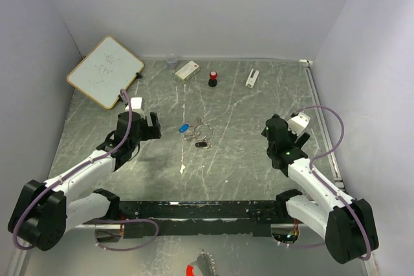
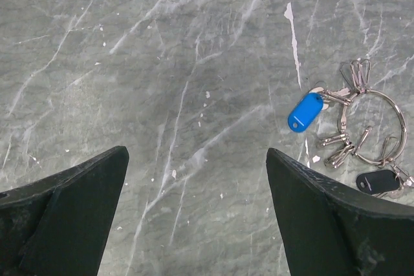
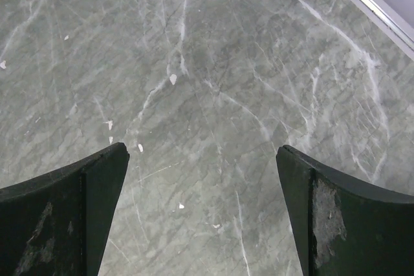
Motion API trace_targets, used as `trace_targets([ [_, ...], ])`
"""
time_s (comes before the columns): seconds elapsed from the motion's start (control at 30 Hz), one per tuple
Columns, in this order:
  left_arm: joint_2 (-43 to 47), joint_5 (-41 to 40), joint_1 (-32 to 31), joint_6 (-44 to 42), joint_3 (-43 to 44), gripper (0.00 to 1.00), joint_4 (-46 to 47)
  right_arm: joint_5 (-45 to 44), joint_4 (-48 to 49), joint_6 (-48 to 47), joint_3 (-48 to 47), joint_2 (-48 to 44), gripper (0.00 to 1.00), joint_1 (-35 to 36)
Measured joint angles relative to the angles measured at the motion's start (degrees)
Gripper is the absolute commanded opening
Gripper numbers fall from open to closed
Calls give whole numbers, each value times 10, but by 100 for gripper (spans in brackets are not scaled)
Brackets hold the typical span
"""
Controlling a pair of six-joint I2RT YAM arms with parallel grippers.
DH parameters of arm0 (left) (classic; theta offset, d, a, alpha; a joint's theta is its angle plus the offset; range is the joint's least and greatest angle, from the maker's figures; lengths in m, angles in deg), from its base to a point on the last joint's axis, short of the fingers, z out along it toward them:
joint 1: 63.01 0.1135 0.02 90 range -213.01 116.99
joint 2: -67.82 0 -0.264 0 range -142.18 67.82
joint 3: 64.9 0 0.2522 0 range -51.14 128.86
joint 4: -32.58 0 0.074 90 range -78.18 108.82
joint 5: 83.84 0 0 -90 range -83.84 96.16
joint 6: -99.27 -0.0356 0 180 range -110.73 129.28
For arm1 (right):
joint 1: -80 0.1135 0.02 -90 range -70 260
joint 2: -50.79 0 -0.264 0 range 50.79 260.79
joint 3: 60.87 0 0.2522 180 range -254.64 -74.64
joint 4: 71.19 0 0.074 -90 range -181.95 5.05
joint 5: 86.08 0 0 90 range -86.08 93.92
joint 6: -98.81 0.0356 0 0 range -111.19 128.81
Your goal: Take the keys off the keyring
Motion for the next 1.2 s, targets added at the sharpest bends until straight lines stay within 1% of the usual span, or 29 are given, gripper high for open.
trace_targets([
  [0.47, 12, -2, 0, 0, 0, 99, 3, 1, -5, 8, 0, -1, 100, 0],
  [0.7, 24, 19, 0, 0, -5, 99, 22, 2, -6, 8, -1, 7, 100, 3],
  [0.8, 41, 30, 0, 0, -13, 99, 23, 4, -6, 8, -1, 2, 100, 5],
  [1.03, 119, 33, 0, 0, -40, 99, 25, 14, -1, -2, 1, -28, 100, 12],
  [1.07, 125, 33, 0, 0, -40, 99, 26, 16, 2, -5, 2, -33, 99, 18],
  [1.13, 132, 33, 0, 0, -41, 99, 28, 16, 7, -14, 5, -41, 92, 36],
  [1.2, 132, 33, 0, 0, -41, 99, 28, 16, 13, -24, 5, -42, 81, 60],
])
